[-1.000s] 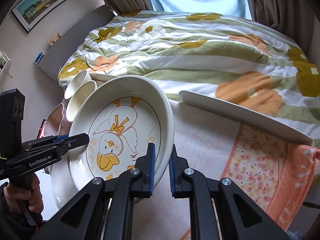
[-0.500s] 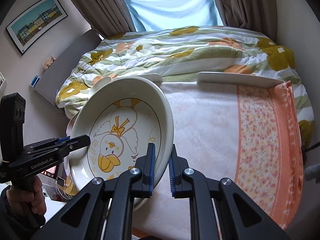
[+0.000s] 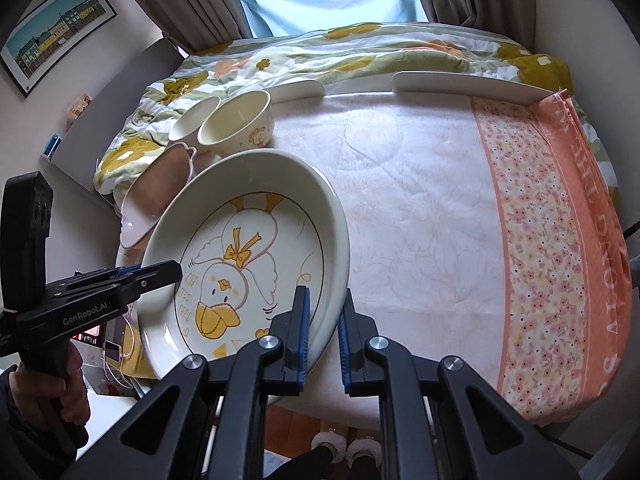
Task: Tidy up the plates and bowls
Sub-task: 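Lift the duck-print plate with both grippers and carry it toward the stacked plates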
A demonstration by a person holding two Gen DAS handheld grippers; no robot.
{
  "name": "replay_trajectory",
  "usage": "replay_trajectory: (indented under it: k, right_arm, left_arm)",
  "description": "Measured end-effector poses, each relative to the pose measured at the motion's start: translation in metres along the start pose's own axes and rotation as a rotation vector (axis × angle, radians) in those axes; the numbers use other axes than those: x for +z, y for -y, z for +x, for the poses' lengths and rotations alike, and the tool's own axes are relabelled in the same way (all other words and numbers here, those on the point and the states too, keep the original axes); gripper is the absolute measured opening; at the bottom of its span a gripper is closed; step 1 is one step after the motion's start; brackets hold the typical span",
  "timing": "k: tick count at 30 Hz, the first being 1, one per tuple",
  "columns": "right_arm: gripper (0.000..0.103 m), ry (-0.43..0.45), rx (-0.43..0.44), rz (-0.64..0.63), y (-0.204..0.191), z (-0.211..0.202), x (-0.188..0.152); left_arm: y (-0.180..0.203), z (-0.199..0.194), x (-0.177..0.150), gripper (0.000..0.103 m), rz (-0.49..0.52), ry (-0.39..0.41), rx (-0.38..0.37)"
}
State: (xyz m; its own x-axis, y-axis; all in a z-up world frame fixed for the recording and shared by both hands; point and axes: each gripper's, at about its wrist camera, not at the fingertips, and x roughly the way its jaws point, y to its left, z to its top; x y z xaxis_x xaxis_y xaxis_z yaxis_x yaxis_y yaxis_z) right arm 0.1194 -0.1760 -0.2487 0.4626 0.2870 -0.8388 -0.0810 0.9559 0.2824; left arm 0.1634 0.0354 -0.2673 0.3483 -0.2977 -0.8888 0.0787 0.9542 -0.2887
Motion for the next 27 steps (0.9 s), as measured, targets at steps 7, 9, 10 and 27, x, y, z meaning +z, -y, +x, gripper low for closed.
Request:
replay_trajectory:
  k: [7, 9, 10, 27]
  right_arm:
    - [0.012, -0.018, -0.01, 0.009, 0.005, 0.02, -0.001]
    - [0.012, -0.014, -0.006, 0.012, 0.004, 0.022, 0.001]
    - [0.012, -0.012, -0.004, 0.011, 0.003, 0.023, 0.002]
    - [0.012, 0.0, -0.032, -0.05, -0.014, 0.025, 0.008]
  left_arm:
    - [-0.007, 0.023, 0.003, 0.018, -0.003, -0.018, 0.006]
    - [-0.009, 0.026, 0.004, 0.018, -0.004, -0.018, 0.011]
    - [-0.01, 0.027, 0.005, 0.018, -0.006, -0.019, 0.013]
    - [0.004, 0.037, 0.004, 0.018, 0.136, -0.009, 0.218]
